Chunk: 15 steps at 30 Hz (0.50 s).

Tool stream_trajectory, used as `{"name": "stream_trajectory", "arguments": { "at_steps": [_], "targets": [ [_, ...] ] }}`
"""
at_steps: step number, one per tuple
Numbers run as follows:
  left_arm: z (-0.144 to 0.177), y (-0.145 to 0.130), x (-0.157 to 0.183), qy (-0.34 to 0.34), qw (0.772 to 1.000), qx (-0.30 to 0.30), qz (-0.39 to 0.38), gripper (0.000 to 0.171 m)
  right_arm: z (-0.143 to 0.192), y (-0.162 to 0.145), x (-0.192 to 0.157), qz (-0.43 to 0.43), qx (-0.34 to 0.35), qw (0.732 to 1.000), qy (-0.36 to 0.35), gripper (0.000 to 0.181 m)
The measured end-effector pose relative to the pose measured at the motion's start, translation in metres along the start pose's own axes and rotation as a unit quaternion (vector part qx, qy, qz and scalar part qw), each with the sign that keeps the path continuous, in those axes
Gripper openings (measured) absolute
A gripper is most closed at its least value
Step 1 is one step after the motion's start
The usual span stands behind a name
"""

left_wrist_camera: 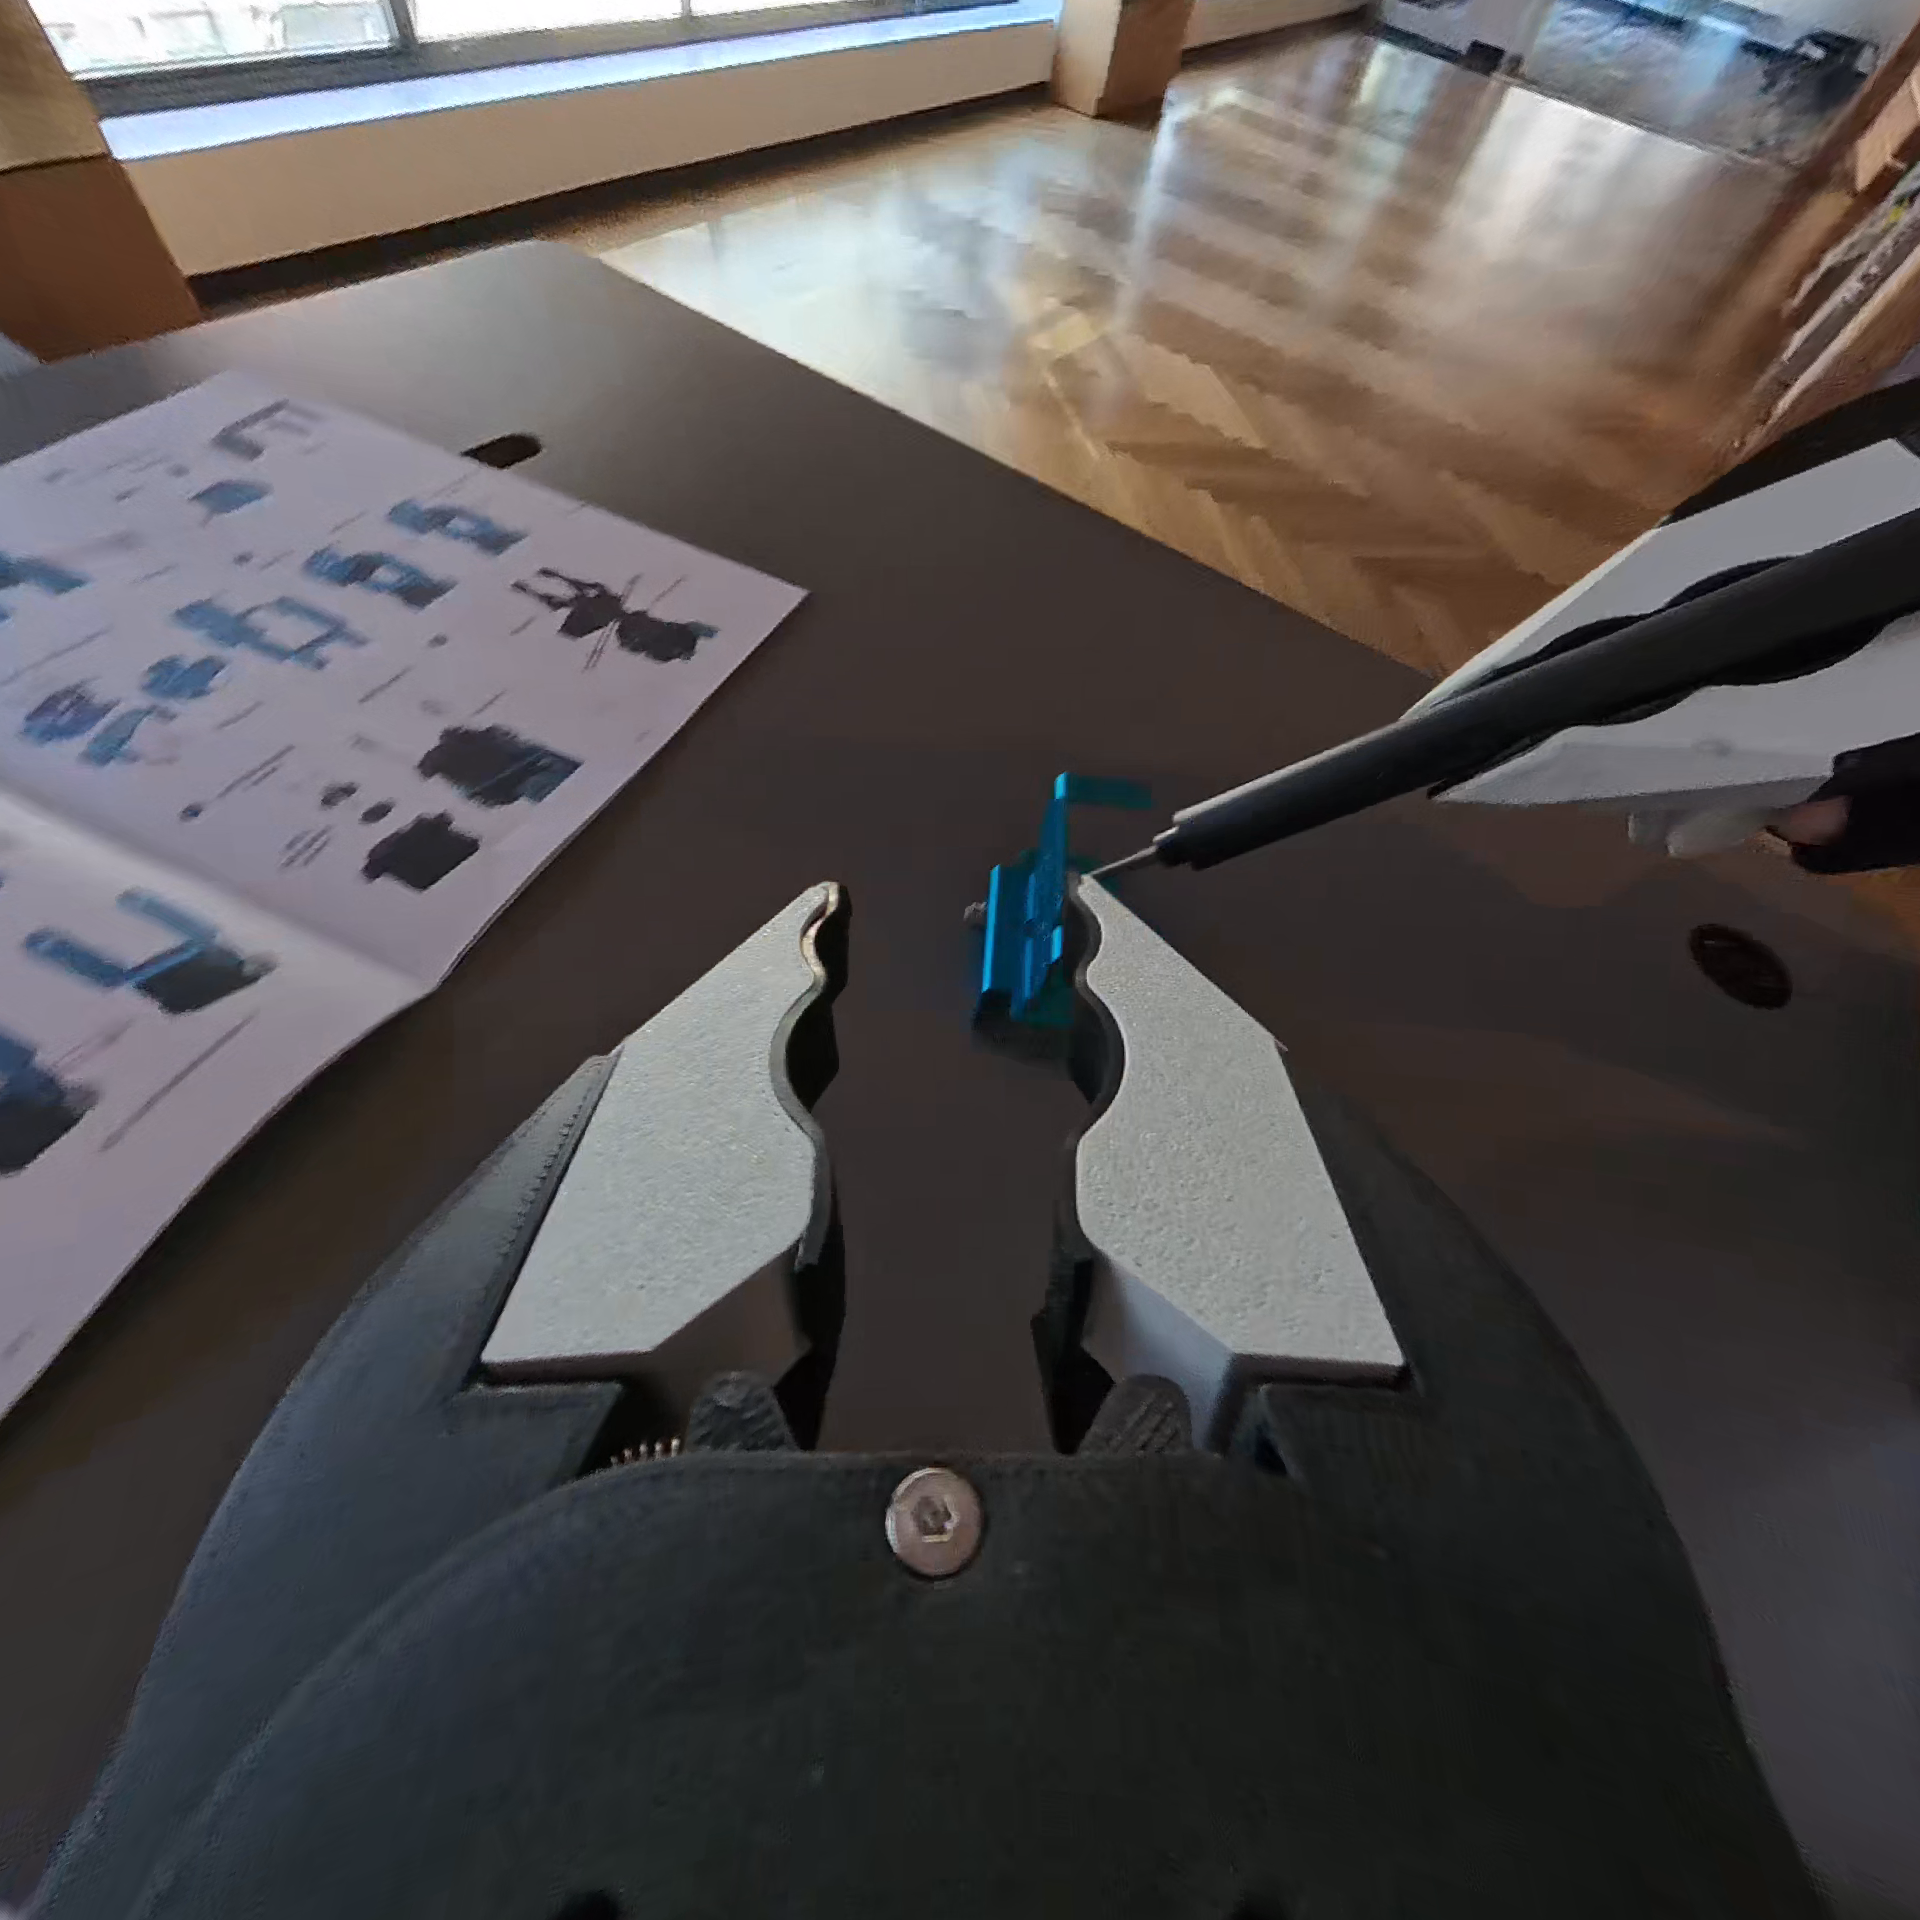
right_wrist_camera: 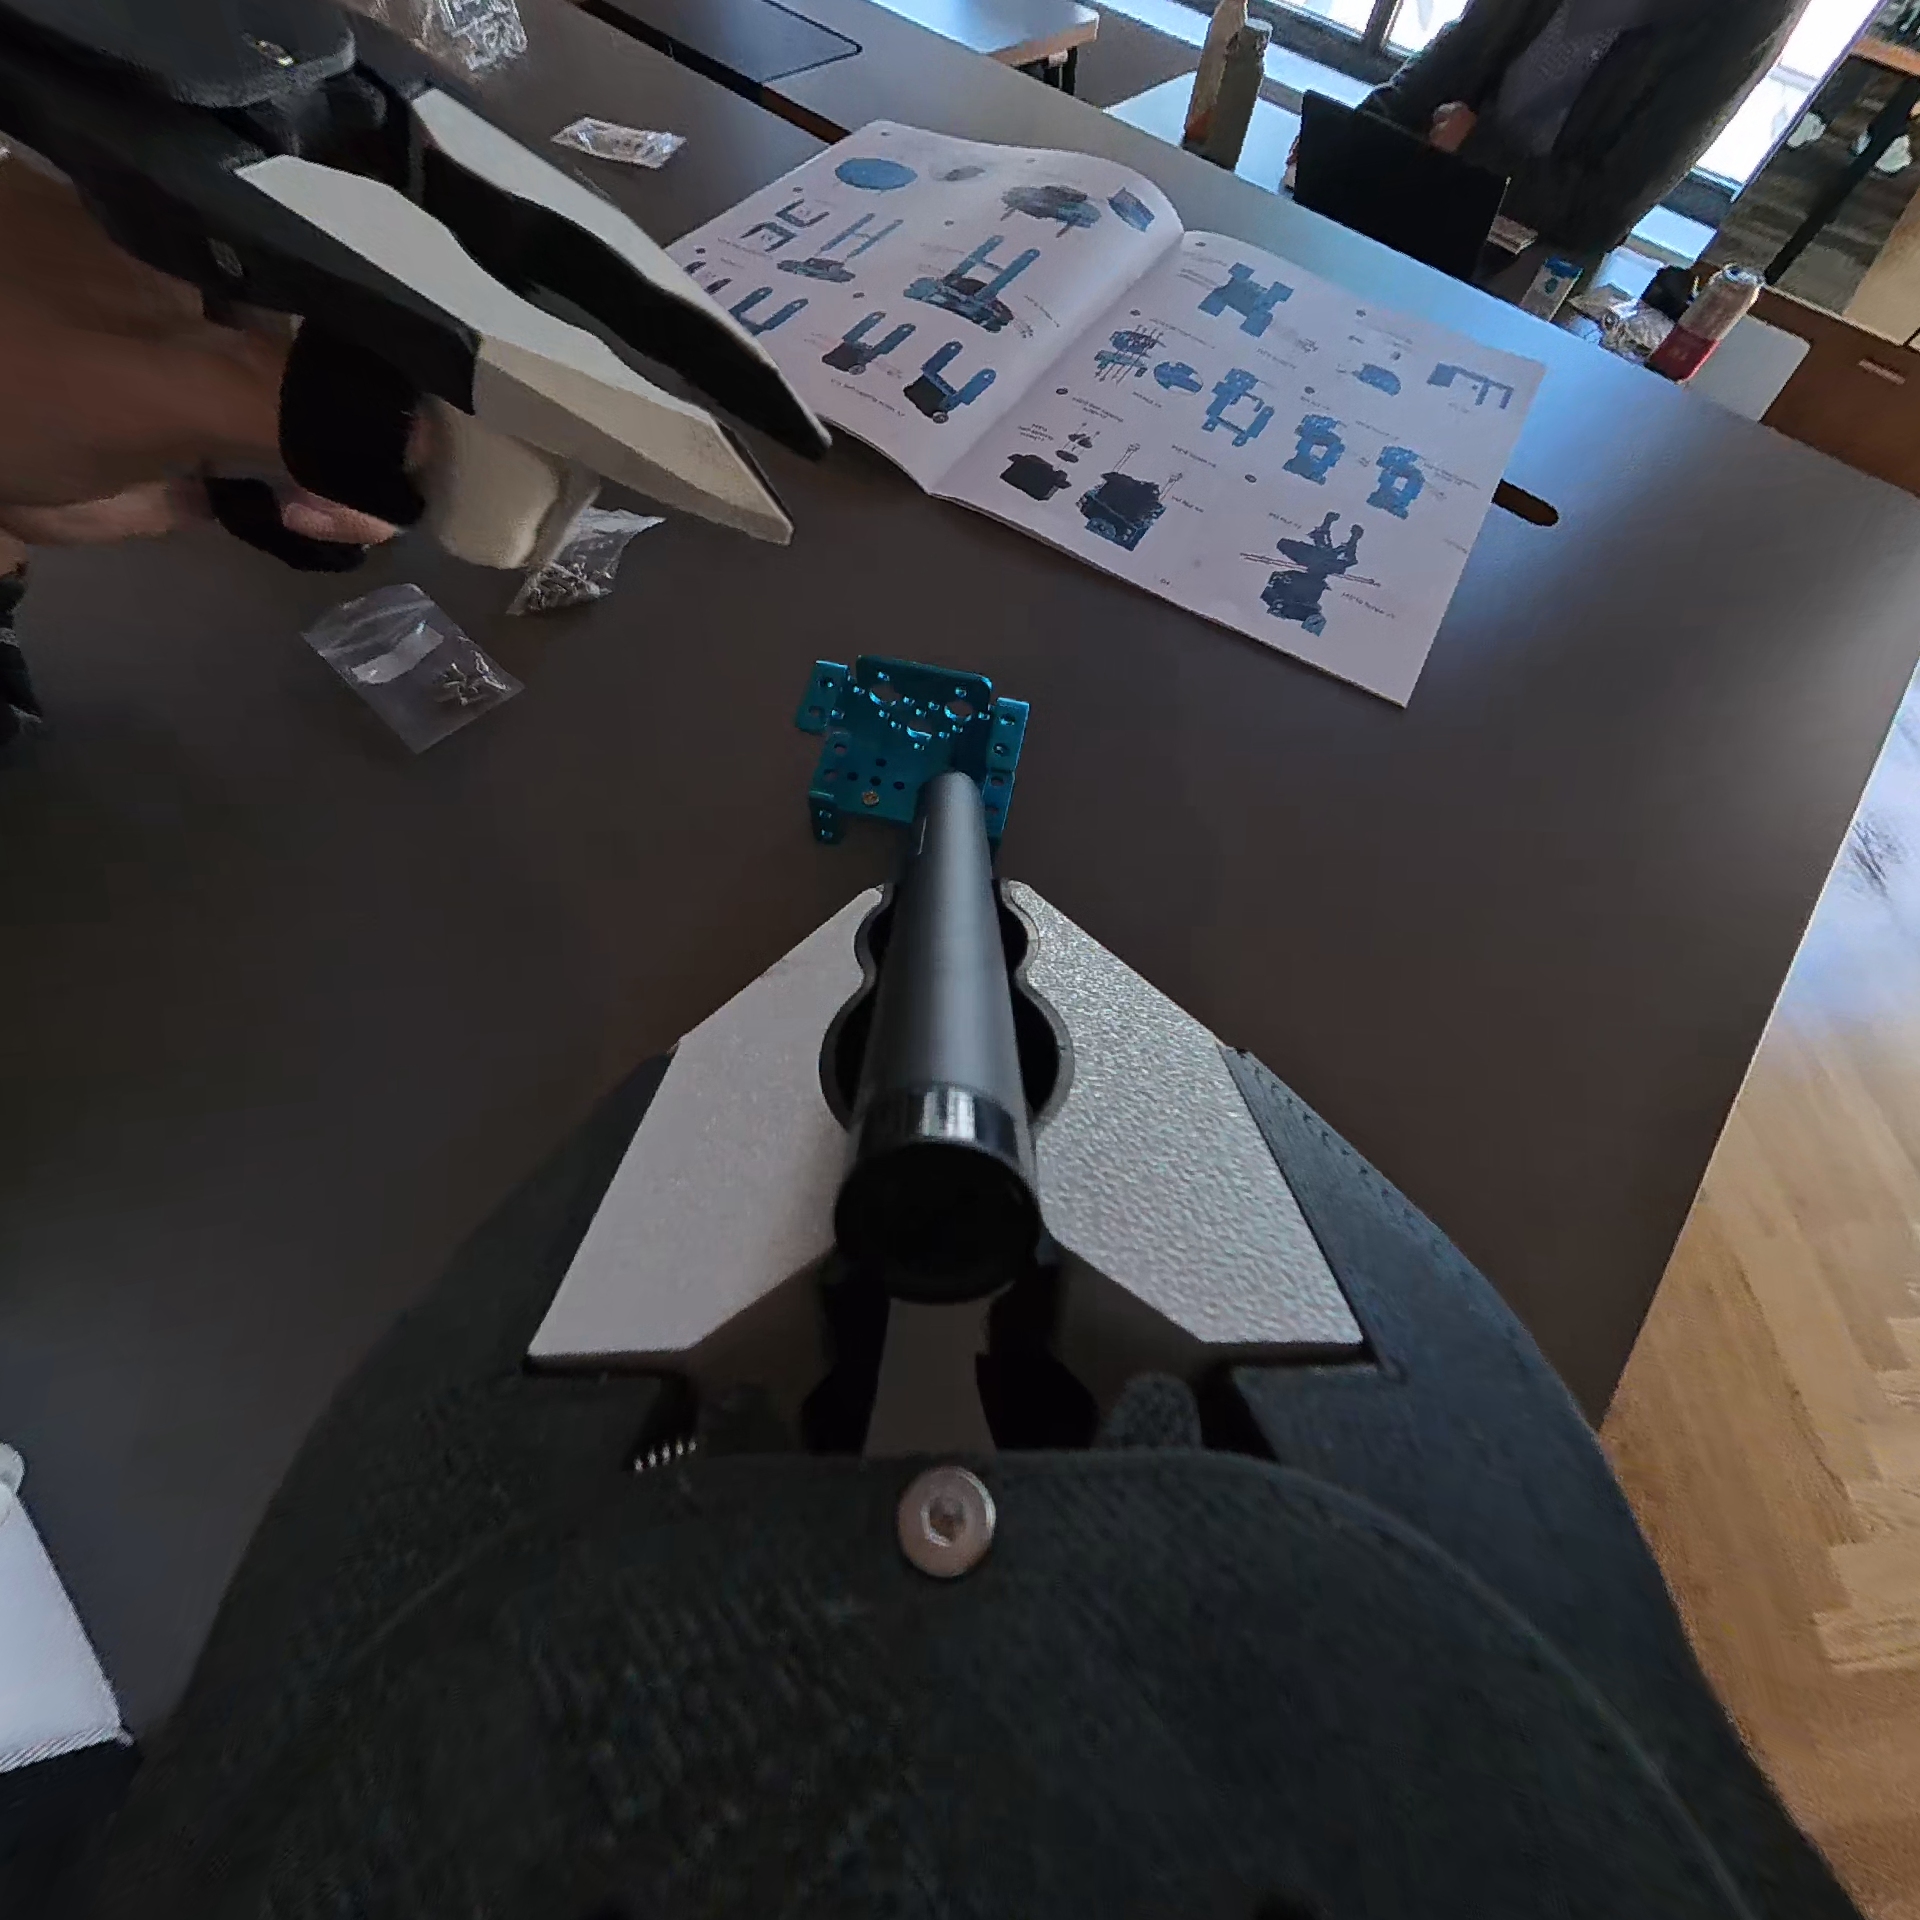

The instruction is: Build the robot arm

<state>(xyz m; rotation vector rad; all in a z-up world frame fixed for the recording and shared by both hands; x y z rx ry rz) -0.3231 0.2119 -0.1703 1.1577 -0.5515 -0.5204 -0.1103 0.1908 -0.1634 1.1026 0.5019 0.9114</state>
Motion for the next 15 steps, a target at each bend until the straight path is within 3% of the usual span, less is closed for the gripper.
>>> {"name": "stream_trajectory", "arguments": {
  "at_steps": [8, 11, 15],
  "targets": [
    [-0.049, -0.014, 0.019, -0.008, 0.993, -0.101, -0.062, 0.02, 0.002, -0.008, -0.001, -0.002, 0.021, 1.0, -0.003, 0.016],
    [-0.052, -0.019, 0.024, -0.021, 0.992, -0.108, -0.062, 0.003, 0.004, -0.011, -0.002, -0.004, 0.029, 1.0, -0.001, 0.016],
    [-0.053, -0.018, 0.026, -0.015, 0.991, -0.113, -0.074, 0.0, 0.008, -0.015, -0.002, -0.004, 0.036, 0.999, -0.003, 0.016]
  ]
}}
Point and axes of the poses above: each gripper's, where its closed fingertips meet, z back along the fingers, y out of its top, x = y × z across the jaws, the point moved 8 cm from there along z, back along the fingers, and after that the axes turned 7 degrees about x, right-handed, at the moved point
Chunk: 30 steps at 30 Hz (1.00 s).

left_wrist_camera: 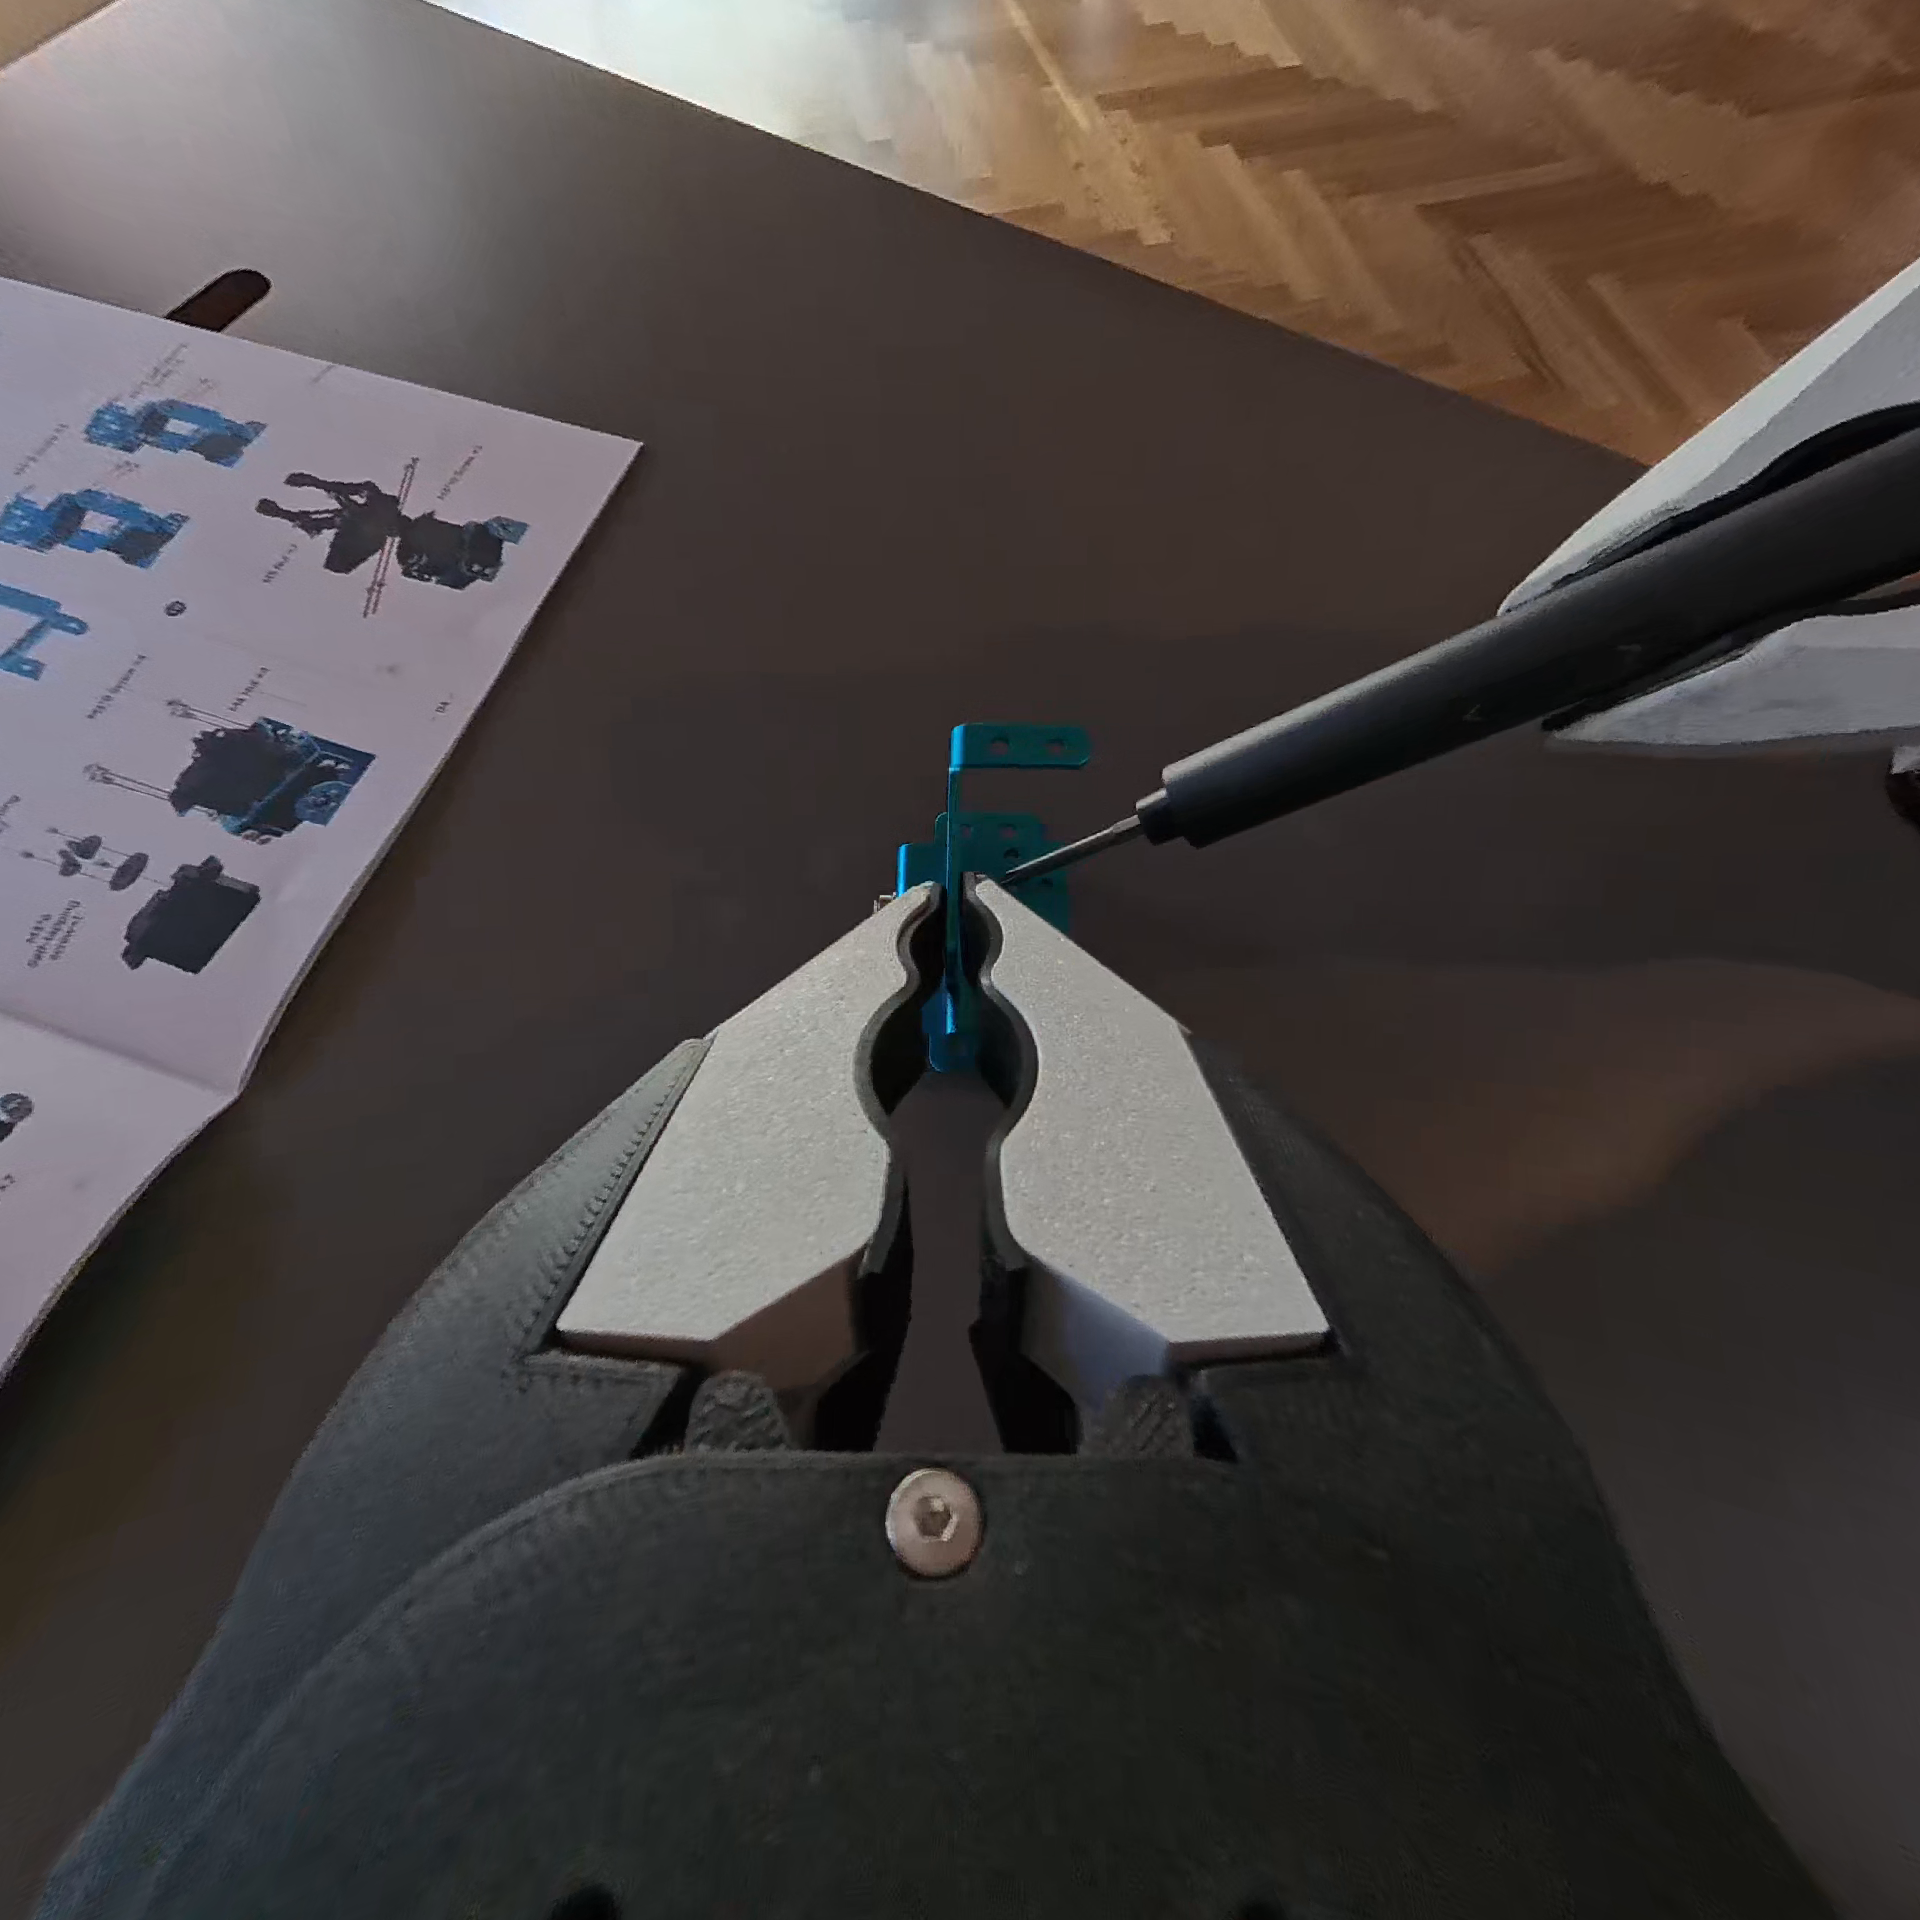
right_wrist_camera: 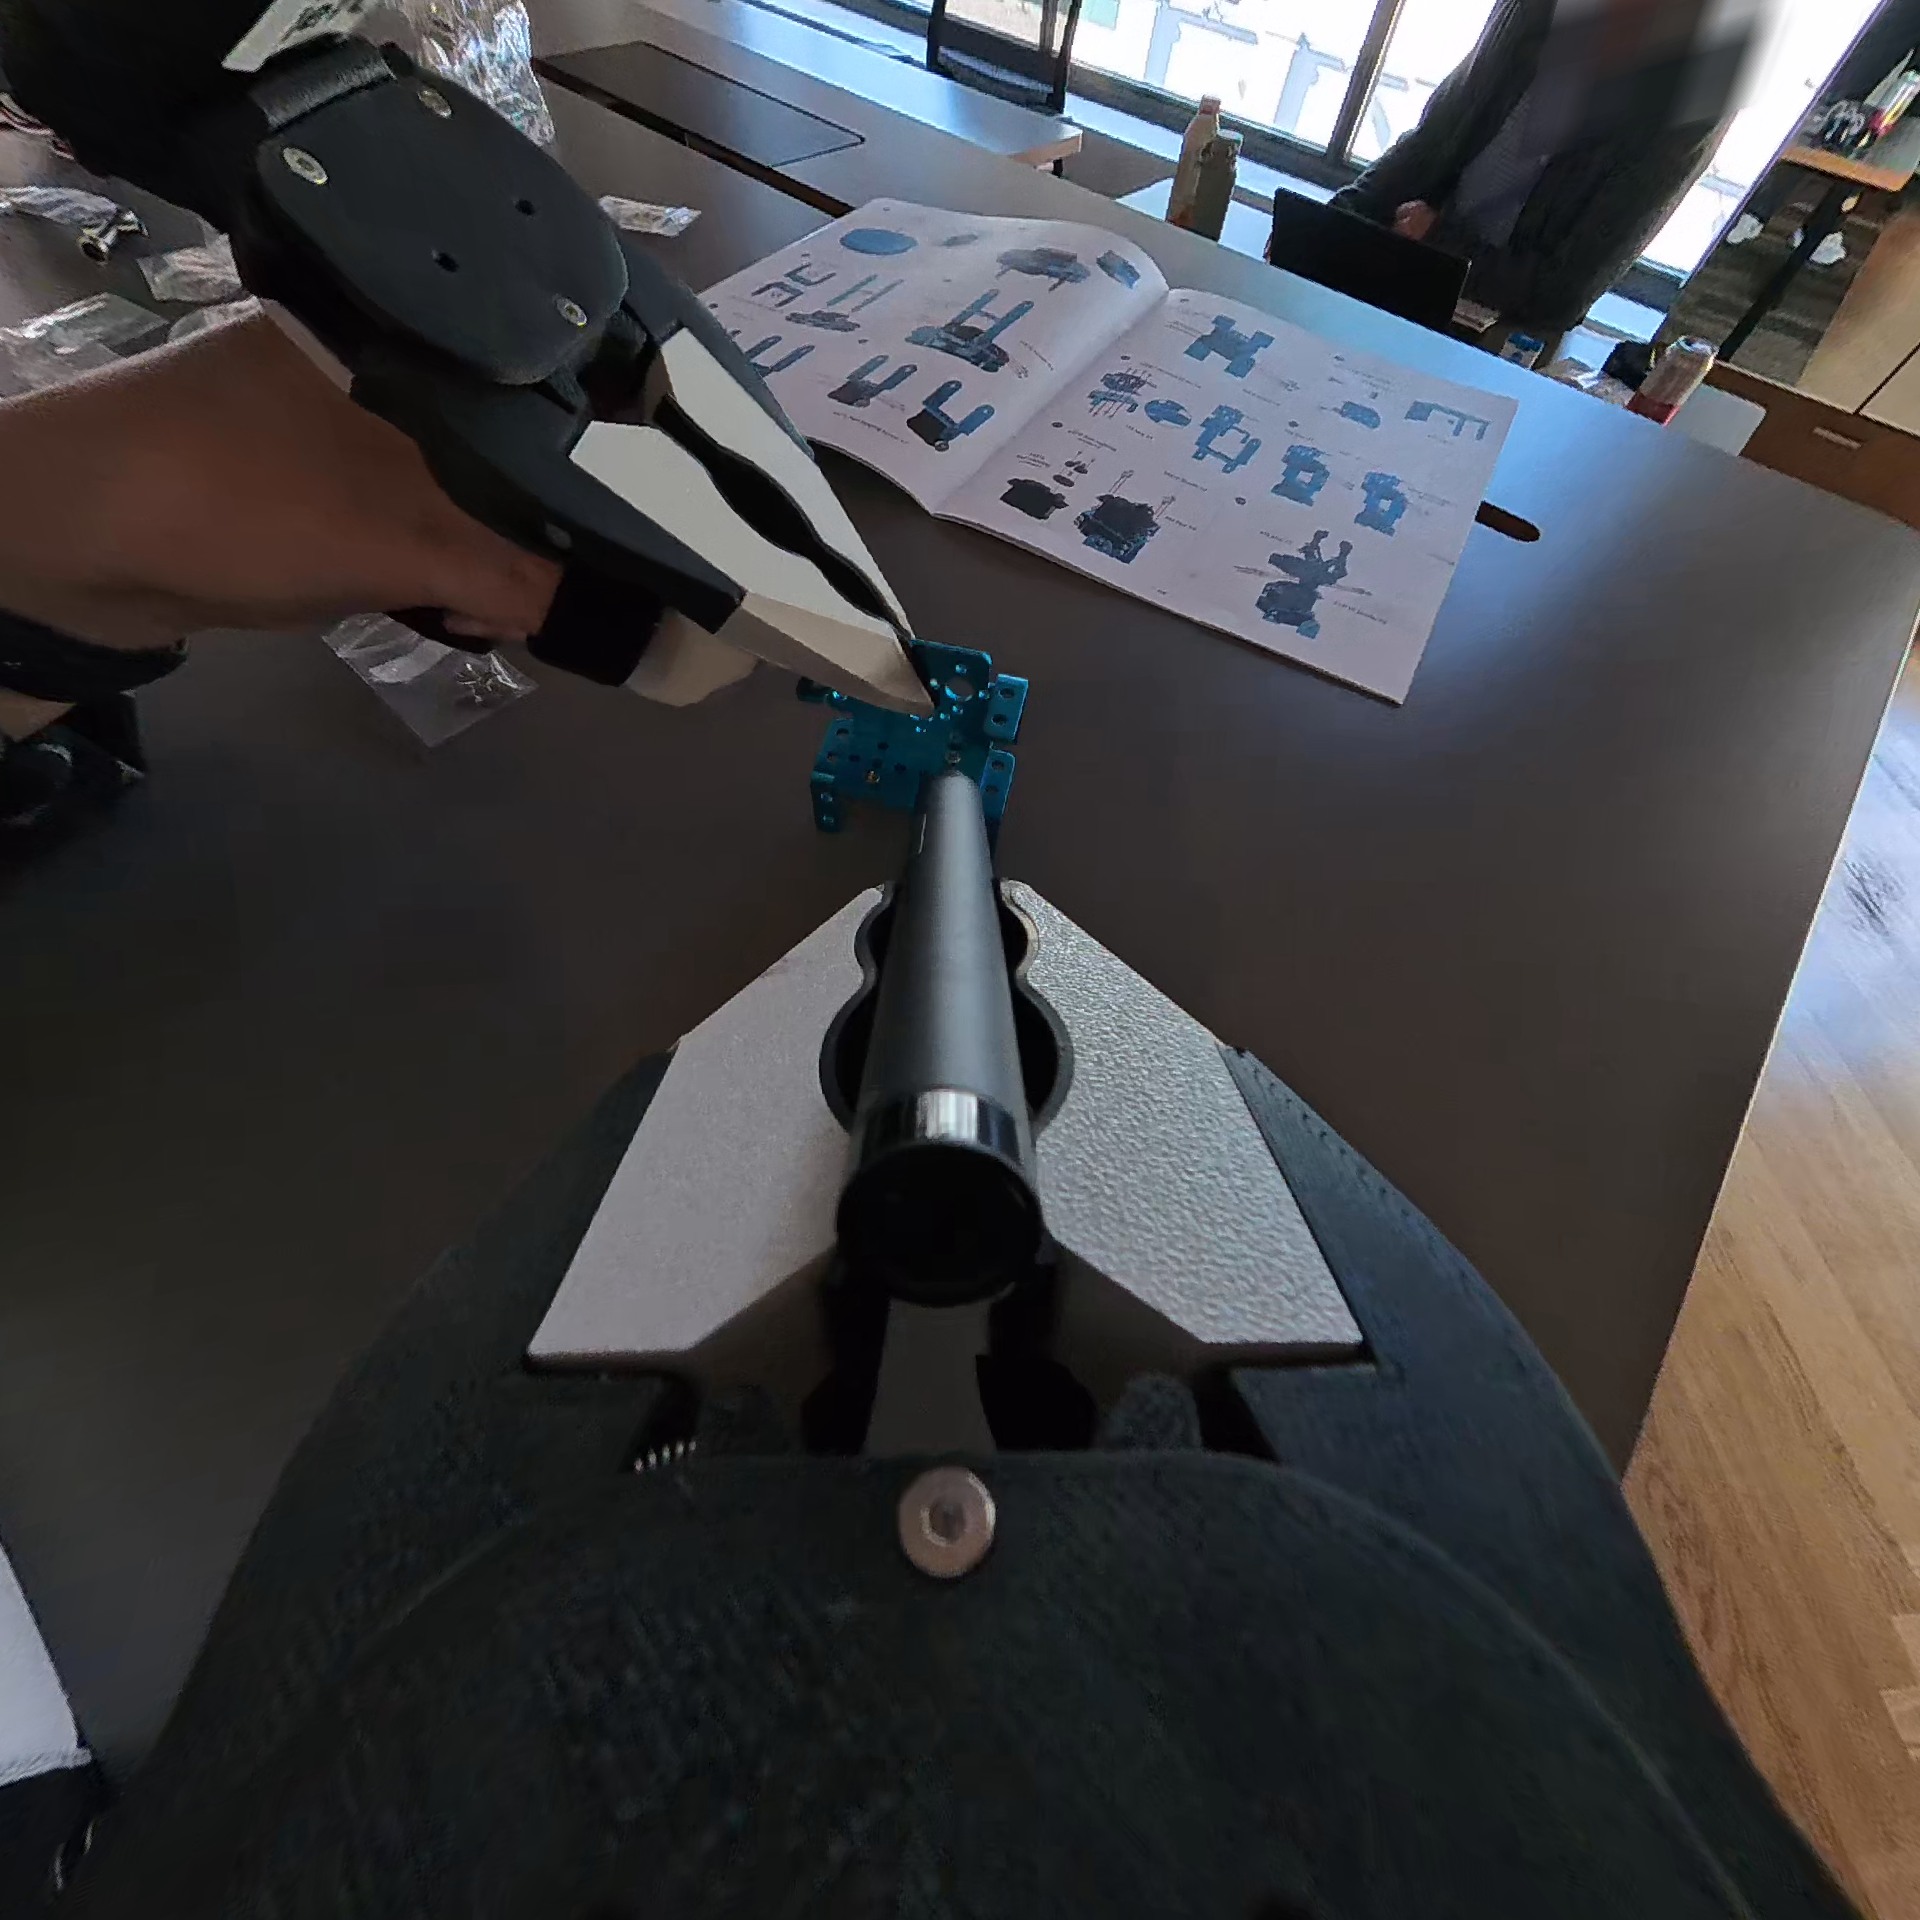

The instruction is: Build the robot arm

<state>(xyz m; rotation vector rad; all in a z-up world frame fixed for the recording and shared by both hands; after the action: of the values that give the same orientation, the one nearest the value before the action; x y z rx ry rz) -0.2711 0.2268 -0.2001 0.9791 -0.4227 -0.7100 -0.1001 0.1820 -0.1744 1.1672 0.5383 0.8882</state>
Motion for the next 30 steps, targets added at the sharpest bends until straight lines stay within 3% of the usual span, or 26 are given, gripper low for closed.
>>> {"name": "stream_trajectory", "arguments": {
  "at_steps": [7, 12, 19, 23, 28, 30],
  "targets": [
    [-0.001, 0.001, 0.002, 0.012, 1.0, -0.008, -0.016, 0.002, 0.012, -0.007, 0.001, -0.018, 0.011, 1.0, -0.006, 0.016],
    [0.005, 0.001, 0.001, 0.018, 1.0, 0.011, 0.007, 0.031, 0.03, -0.008, -0.002, -0.018, 0.032, 0.999, -0.006, 0.017],
    [0.088, -0.018, 0.002, 0.095, 0.99, 0.073, 0.075, 0.034, 0.042, -0.013, -0.024, 0.013, 0.097, 0.992, 0.081, 0.016],
    [0.135, -0.043, 0.028, 0.124, 0.975, 0.085, 0.164, 0.033, 0.03, 0.0, -0.052, 0.192, 0.12, 0.965, 0.131, 0.017],
    [0.176, -0.075, 0.066, 0.197, 0.934, 0.121, 0.274, 0.032, -0.002, 0.007, -0.094, 0.415, 0.115, 0.886, 0.172, 0.016],
    [0.193, -0.089, 0.08, 0.229, 0.919, 0.12, 0.299, 0.032, -0.019, 0.009, -0.1, 0.493, 0.102, 0.852, 0.14, 0.016]
  ]
}}
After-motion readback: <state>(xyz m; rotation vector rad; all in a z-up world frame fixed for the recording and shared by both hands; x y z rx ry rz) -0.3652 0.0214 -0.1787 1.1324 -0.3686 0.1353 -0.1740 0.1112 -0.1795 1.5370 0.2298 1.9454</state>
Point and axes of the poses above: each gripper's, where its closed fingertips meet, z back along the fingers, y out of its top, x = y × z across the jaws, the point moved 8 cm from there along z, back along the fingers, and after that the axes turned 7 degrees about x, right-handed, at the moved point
